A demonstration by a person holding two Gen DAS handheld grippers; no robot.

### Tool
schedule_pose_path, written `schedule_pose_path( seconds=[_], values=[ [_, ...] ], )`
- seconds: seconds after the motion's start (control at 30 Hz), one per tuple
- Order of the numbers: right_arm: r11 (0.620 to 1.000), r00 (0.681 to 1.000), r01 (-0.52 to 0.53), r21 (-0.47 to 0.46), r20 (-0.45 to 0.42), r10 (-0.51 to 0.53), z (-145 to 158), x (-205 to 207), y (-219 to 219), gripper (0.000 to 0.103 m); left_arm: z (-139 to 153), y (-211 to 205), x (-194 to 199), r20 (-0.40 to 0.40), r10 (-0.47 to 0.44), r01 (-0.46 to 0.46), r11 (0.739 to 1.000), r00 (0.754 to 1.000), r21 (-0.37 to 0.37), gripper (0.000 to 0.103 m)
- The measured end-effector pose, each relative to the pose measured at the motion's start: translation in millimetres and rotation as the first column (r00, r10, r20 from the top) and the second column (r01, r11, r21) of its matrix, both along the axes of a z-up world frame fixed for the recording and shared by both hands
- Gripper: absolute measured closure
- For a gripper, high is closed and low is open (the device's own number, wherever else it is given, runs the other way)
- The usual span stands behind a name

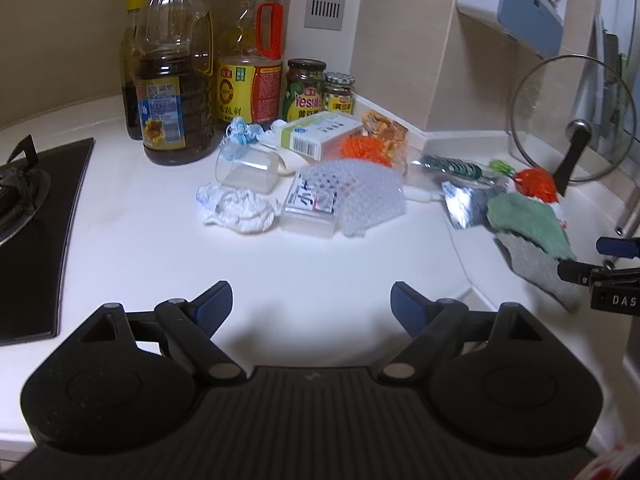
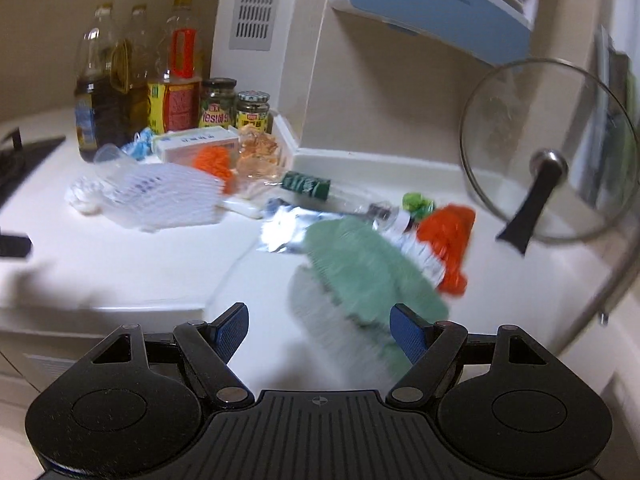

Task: Collect trash
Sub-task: 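Raise both grippers and move the right gripper toward the green towel, then grasp the green towel with the right gripper while the left gripper reaches the crumpled tissue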

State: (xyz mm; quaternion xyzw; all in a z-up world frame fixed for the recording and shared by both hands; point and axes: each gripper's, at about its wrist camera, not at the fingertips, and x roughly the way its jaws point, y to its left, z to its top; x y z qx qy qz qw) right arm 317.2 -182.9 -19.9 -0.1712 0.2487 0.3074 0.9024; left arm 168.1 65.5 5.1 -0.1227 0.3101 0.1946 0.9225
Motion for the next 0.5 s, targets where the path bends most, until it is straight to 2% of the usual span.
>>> schedule_pose_path(
  seconds=[0.13, 0.3, 0.37, 0.43, 0.5],
  values=[
    [0.991, 0.996, -0.08, -0.11, 0.035, 0.085, -14, 32, 7, 0.025, -4, 2, 14, -0.025, 0.045, -0.045, 0.999, 0.999, -0.004, 0.018],
    [0.957, 0.979, -0.177, -0.229, 0.062, 0.196, -38, 52, 16, 0.025, -12, 2, 21, -0.05, 0.089, -0.089, 0.996, 0.995, -0.016, 0.018],
    [0.953, 0.979, -0.181, -0.244, 0.051, 0.199, -43, 59, 17, 0.026, -15, 2, 25, -0.066, 0.085, -0.087, 0.996, 0.994, -0.02, 0.018],
    [0.959, 0.982, -0.177, -0.221, 0.029, 0.188, -43, 66, 16, 0.026, -16, 3, 31, -0.072, 0.072, -0.072, 0.997, 0.995, -0.01, 0.018],
    [0.963, 0.983, -0.178, -0.204, 0.003, 0.182, -43, 70, 16, 0.048, -16, 7, 37, -0.076, 0.056, -0.057, 0.998, 0.996, -0.009, 0.018]
  ],
)
